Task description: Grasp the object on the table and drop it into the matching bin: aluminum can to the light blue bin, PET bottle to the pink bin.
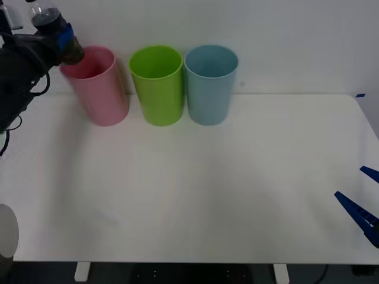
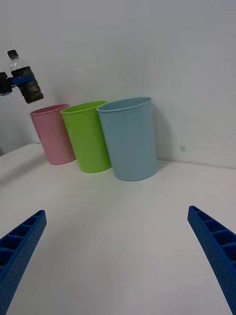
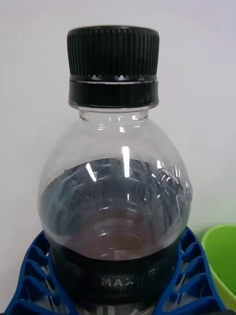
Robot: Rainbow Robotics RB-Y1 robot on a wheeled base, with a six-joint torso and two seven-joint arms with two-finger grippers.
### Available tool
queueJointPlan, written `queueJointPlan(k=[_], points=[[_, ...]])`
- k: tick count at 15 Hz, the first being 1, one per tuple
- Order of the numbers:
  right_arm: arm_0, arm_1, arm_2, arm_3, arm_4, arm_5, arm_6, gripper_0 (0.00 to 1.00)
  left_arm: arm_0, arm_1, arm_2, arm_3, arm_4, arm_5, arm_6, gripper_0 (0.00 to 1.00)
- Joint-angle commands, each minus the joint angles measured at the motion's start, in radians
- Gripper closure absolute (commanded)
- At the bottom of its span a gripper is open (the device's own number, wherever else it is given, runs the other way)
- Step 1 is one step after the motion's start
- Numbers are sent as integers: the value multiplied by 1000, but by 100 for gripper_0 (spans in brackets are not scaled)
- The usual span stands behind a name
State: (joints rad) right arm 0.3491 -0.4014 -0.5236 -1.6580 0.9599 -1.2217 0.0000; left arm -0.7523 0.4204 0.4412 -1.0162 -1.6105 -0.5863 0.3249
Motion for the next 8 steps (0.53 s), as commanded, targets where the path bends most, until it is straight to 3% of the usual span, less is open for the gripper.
queueJointPlan(k=[1,8], points=[[0,0,0,0,0,0,0,0,-79,0,-12,99,-52,37,-7,100],[0,0,0,0,0,0,0,0,-125,-6,-52,157,-60,91,-13,100]])
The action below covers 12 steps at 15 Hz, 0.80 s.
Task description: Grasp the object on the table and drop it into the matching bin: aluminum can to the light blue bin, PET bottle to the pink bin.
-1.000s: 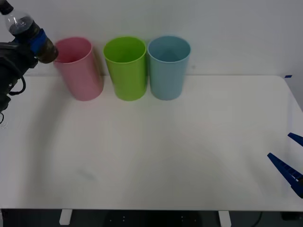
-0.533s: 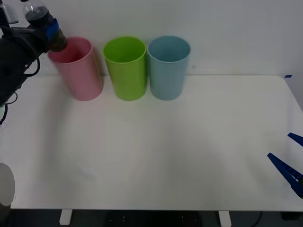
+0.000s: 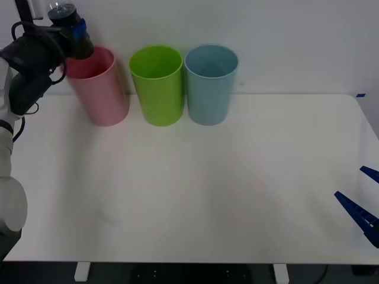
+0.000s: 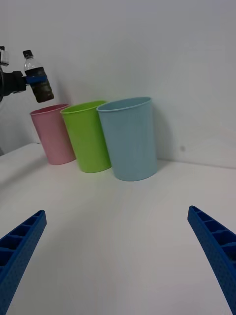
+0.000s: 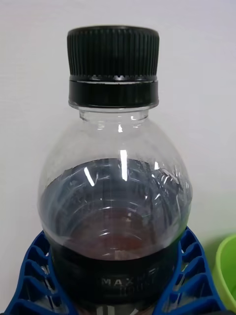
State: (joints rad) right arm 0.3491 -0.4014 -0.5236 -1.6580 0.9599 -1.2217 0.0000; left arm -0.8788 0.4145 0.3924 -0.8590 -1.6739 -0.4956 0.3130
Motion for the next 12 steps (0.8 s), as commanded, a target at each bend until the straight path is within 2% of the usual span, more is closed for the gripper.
queueJointPlan(k=[1,2,3,5,12], points=[[0,0,0,0,0,0,0,0,1,0,-4,0,6,0,-2,100],[0,0,0,0,0,0,0,0,1,0,-6,0,8,0,-3,98],[0,0,0,0,0,0,0,0,1,0,-6,0,11,0,-5,91],[0,0,0,0,0,0,0,0,1,0,-7,0,20,0,-6,0],[0,0,0,0,0,0,0,0,9,0,-26,0,59,2,-8,0]])
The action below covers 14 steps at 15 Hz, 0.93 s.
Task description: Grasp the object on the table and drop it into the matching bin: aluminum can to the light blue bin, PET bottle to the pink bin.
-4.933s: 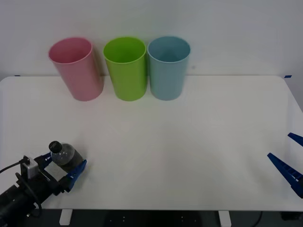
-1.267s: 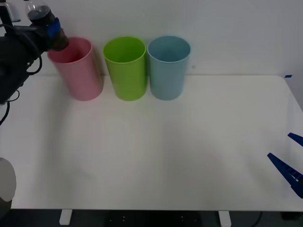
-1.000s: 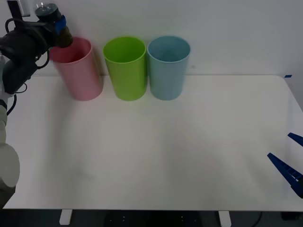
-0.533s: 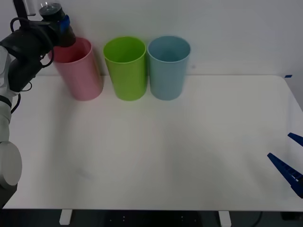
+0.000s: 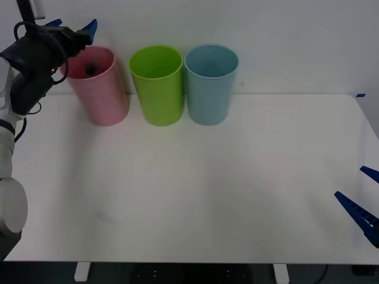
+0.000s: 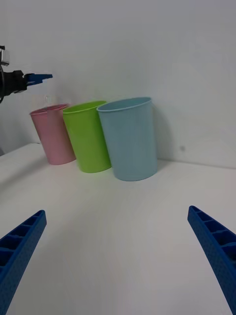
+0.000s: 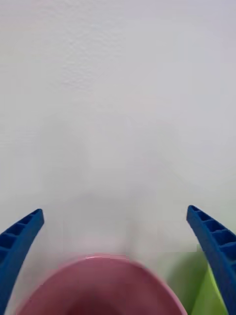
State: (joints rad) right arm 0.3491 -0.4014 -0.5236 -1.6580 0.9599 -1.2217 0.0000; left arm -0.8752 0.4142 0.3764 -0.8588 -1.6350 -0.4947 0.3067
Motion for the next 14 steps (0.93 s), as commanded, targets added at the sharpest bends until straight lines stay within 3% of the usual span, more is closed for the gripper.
queueJointPlan(k=[1,6,14], points=[[0,0,0,0,0,0,0,0,15,3,-19,-2,52,-2,-8,0],[0,0,0,0,0,0,0,0,99,9,-45,-77,208,-25,-40,0],[0,0,0,0,0,0,0,0,410,17,-51,-397,417,-68,-71,0]])
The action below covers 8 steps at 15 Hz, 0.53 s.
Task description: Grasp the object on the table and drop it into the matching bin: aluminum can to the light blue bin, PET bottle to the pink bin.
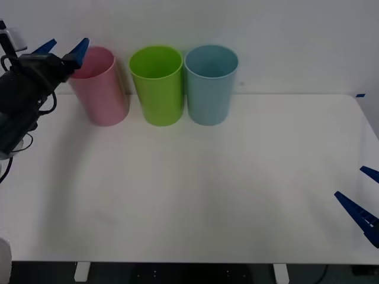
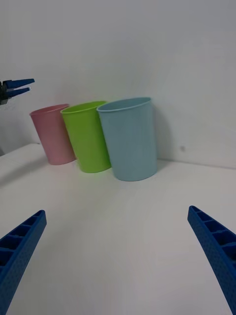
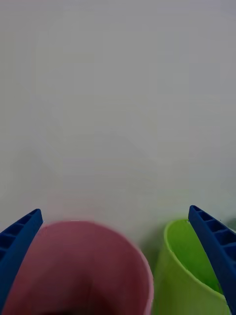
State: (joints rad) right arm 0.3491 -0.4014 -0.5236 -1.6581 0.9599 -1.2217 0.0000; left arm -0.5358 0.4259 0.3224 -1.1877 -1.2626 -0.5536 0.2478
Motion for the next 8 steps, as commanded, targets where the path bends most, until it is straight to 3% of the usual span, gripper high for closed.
queueJointPlan(k=[1,6,8], points=[[0,0,0,0,0,0,0,0,111,7,7,-105,68,-15,-16,0],[0,0,0,0,0,0,0,0,313,40,14,-262,190,-61,-65,0],[0,0,0,0,0,0,0,0,372,56,44,-266,233,-131,-151,0]])
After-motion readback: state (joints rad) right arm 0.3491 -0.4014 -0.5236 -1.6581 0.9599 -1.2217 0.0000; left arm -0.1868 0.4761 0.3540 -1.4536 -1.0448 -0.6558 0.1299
